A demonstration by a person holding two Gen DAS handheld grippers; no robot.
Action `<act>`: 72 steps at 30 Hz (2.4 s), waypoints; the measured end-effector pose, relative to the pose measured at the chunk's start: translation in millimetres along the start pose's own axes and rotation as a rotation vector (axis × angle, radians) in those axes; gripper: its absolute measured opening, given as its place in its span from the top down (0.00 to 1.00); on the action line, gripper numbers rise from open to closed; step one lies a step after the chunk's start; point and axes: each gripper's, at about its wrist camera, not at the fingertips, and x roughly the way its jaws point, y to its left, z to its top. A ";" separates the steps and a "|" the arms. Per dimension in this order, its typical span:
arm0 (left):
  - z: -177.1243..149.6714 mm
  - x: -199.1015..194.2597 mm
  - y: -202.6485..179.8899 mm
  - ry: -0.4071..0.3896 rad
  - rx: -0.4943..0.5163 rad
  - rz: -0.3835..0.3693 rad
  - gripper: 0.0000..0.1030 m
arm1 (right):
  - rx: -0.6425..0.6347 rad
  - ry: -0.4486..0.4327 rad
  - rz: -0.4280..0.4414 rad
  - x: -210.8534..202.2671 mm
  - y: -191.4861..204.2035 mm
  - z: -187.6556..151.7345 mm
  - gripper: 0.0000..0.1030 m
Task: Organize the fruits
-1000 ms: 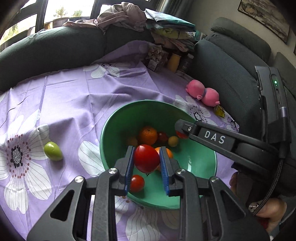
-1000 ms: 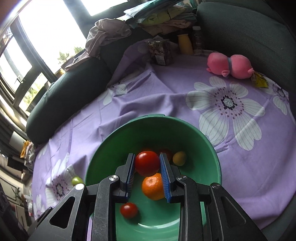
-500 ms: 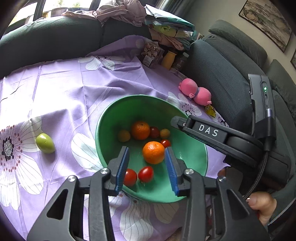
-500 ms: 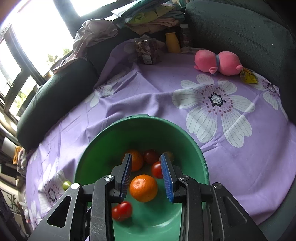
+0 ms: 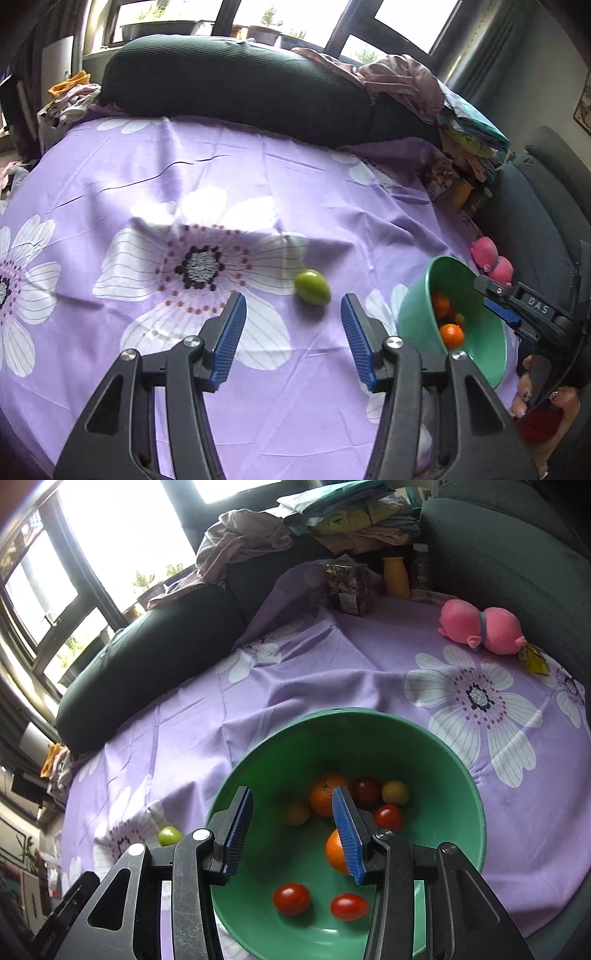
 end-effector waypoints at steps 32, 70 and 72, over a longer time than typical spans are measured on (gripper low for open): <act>-3.8 26.9 87.0 0.086 -0.189 0.133 0.49 | -0.385 0.293 0.066 131.4 145.3 -55.0 0.61; -17.8 44.6 43.5 0.183 -0.098 -0.036 0.50 | -0.193 0.405 0.331 90.7 108.7 -64.5 0.59; -21.1 49.3 35.4 0.201 -0.084 -0.056 0.50 | -0.192 0.416 0.345 92.9 109.8 -66.2 0.59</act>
